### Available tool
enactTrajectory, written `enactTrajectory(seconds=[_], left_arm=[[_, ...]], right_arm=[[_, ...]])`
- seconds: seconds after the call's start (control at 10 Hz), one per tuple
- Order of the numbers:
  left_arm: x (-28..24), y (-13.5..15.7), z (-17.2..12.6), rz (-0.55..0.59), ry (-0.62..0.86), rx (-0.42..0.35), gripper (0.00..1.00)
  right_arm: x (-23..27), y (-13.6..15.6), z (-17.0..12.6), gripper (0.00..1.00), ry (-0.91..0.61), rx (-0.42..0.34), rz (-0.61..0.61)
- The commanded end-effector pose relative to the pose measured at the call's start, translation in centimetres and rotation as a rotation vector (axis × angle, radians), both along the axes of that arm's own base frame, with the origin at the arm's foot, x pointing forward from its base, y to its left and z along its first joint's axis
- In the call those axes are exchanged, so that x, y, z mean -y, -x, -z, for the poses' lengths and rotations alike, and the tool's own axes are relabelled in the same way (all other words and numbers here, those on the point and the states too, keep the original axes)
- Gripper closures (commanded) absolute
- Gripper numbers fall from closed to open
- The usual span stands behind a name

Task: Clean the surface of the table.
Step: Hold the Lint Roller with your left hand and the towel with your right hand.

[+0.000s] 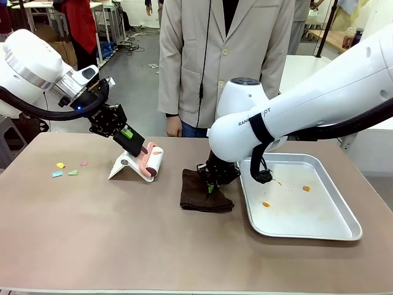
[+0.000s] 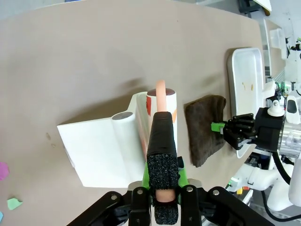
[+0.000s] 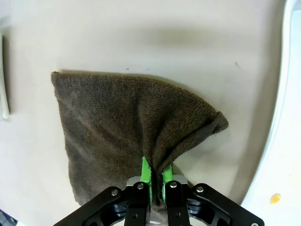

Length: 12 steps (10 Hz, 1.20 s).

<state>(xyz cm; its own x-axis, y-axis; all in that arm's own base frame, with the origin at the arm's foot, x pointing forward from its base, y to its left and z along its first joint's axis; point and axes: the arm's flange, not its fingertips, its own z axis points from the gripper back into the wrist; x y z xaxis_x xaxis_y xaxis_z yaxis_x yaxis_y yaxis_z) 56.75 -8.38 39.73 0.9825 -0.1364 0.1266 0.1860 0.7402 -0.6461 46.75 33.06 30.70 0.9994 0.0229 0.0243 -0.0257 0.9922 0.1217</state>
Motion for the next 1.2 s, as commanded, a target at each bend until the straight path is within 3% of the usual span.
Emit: enactTrajectory(seconds=[0.0, 0.3, 0.4, 0.5, 0.6, 0.9, 1.1], left_arm=[[0.3, 1.0, -0.3, -0.005, 0.02, 0.025, 1.0], [0.5, 1.5, -1.1, 0.0, 0.033, 0.038, 1.0], [0.5, 2.0, -1.8, -0.027, 0.065, 0.007, 1.0], [0.3, 2.7, -2.8, -0.025, 0.113, 0.018, 1.0], [-0.1, 3.7, -3.8, -0.021, 0.163, 0.03, 0.82], [-1.7, 7.6, -6.8, 0.022, 0.281, 0.063, 0.82], [-4.2, 10.8, -8.2, 0.094, 0.374, 0.12, 0.82]], right_arm=[[0.6, 0.2, 1.1, 1.0, -0.011, -0.005, -0.021], [0.9, 0.4, 0.5, 1.0, -0.046, 0.013, -0.023], [1.7, 0.8, -0.8, 1.0, -0.116, 0.013, -0.065], [3.3, 1.1, -2.4, 1.0, -0.22, 0.023, -0.086], [5.3, 1.6, -4.3, 1.0, -0.356, 0.035, -0.113], [11.4, 3.8, -8.2, 1.0, -0.853, 0.006, -0.309], [15.3, 5.0, -9.5, 1.0, -1.06, -0.001, -0.363]])
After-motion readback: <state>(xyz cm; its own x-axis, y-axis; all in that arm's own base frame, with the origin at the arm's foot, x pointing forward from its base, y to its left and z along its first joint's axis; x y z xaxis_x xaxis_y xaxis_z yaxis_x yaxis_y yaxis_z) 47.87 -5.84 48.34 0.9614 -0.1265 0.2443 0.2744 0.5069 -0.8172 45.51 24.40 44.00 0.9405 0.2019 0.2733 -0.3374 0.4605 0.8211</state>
